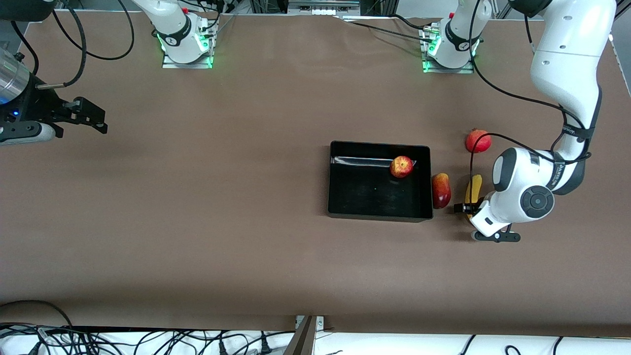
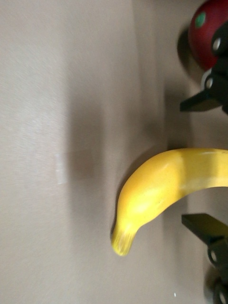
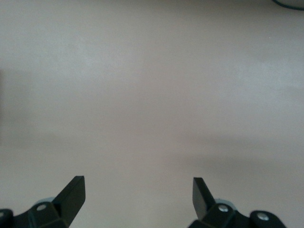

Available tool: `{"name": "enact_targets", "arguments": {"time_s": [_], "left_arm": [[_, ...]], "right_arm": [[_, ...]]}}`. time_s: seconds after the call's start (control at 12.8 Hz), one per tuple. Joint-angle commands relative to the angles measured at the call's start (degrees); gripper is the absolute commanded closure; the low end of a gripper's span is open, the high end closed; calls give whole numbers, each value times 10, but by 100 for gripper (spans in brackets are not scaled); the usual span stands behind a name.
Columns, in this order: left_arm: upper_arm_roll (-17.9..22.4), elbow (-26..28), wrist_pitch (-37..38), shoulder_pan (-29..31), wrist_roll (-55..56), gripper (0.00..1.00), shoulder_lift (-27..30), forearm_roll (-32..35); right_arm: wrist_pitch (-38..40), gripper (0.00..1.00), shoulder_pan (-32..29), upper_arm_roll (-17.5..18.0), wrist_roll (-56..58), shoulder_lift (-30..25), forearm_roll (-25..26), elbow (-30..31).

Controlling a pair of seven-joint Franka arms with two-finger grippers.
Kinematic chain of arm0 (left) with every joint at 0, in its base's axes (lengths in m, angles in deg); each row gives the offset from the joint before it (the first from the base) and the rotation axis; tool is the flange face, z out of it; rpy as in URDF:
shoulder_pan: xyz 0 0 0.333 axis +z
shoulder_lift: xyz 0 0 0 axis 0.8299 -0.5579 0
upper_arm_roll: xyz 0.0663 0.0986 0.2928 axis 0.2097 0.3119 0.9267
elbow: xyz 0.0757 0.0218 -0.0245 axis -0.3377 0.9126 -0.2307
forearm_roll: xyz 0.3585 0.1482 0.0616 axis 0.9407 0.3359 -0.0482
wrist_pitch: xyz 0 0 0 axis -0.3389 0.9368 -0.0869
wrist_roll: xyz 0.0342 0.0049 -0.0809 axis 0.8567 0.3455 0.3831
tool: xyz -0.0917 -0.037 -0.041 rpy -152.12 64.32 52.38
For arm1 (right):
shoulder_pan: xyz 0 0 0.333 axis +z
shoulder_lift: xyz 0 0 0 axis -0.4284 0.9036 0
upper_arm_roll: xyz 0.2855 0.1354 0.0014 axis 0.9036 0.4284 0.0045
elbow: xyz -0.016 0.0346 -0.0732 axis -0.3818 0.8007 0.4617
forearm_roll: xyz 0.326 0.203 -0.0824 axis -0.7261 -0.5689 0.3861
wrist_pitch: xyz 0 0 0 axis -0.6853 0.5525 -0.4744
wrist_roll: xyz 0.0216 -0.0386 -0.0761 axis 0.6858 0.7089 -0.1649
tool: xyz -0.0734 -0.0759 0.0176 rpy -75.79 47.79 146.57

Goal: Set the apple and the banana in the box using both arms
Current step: 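Move the left gripper to the yellow banana and grasp it, then lower the banana into the black box and open the left gripper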

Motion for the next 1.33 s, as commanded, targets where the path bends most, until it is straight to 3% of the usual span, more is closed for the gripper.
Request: {"name": "enact_targets", "arguments": {"time_s": [0.0,0.08,0.31,0.63,0.71,0.86,1.1,1.25], "left_arm": [[-9,22,-9,11,-18,91,12,7],[-9,22,-9,12,-18,100,12,7],[-9,0,15,6,-15,100,37,8],[-47,-178,219,-44,-1,100,46,0],[-47,-194,237,-70,26,100,47,-26],[-55,-186,238,-111,72,100,46,-92],[-56,-175,193,-194,114,100,18,-103],[-56,-140,138,-229,173,100,11,-97]], "right_arm": [[1,0,-12,10,1,-3,8,-5],[2,0,-13,10,0,2,7,-5],[1,0,-14,10,0,2,6,-5],[-2,0,-14,10,0,2,6,-5],[-1,0,-14,10,1,2,5,-5],[0,0,-14,10,1,2,6,-5],[2,0,-14,10,0,2,5,-5],[4,0,-14,10,0,2,5,-5]]}}
